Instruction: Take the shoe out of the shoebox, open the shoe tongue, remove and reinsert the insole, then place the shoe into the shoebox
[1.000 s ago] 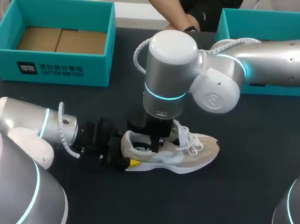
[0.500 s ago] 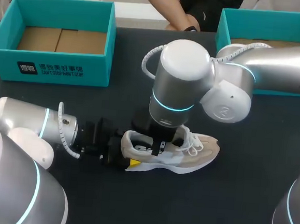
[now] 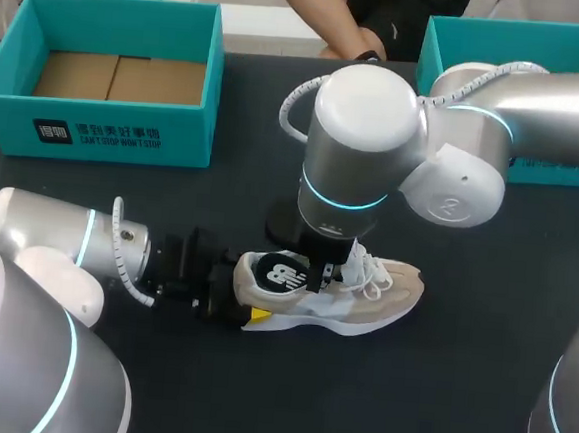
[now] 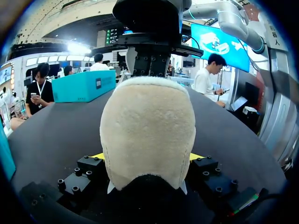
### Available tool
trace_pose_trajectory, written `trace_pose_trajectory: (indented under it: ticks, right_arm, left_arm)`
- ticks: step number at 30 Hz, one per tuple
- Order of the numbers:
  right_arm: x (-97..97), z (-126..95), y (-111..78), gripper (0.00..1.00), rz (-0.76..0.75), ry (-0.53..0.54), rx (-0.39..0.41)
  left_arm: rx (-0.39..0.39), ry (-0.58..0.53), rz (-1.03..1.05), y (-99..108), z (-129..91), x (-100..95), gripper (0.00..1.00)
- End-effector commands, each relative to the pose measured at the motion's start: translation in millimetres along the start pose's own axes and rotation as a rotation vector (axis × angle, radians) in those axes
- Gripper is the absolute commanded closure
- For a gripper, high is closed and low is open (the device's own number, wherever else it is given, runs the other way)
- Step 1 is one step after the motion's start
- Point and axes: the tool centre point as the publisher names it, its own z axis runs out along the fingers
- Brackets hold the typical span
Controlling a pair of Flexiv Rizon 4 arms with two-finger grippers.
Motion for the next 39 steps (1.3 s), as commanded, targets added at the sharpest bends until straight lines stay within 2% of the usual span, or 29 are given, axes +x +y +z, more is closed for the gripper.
trace_pose_trajectory:
  ticks: [1,5,11,12,20,26,33,38,39]
  right_arm:
    - [-3.1,-11.7,-10.0,1.00,0.010,-0.014,-0.001]
    - [-7.5,-16.6,-15.7,1.00,0.037,-0.036,-0.019]
    - [-11.3,-24.3,-10.9,1.00,0.041,-0.016,-0.070]
    - [-11.8,-26.5,-7.4,1.00,0.039,-0.008,-0.101]
    - [-9.9,-36.7,21.8,1.00,-0.014,0.072,-0.197]
    - [-11.1,-48.3,41.1,1.00,-0.072,0.099,-0.218]
    - [-7.9,-52.6,62.0,1.00,-0.118,0.129,-0.259]
    - [-4.7,-49.8,69.1,1.00,-0.133,0.197,-0.273]
    - [-3.9,-48.6,69.2,0.93,-0.130,0.212,-0.267]
  left_arm:
    - [-0.002,-0.002,-0.001,6.6,0.0,1.9,1.00]
    - [-0.002,-0.002,-0.001,6.6,0.0,1.9,1.00]
    - [-0.002,-0.002,-0.001,6.6,0.0,1.9,1.00]
    - [-0.002,-0.002,-0.001,6.6,0.0,1.9,1.00]
    - [-0.002,-0.002,-0.001,6.6,0.0,1.9,1.00]
    - [-0.002,-0.002,-0.001,6.6,0.0,1.9,1.00]
    - [-0.002,-0.002,-0.001,6.6,0.0,1.9,1.00]
    - [-0.002,-0.002,-0.001,6.6,0.0,1.9,1.00]
    - [-0.002,-0.002,-0.001,6.6,0.0,1.9,1.00]
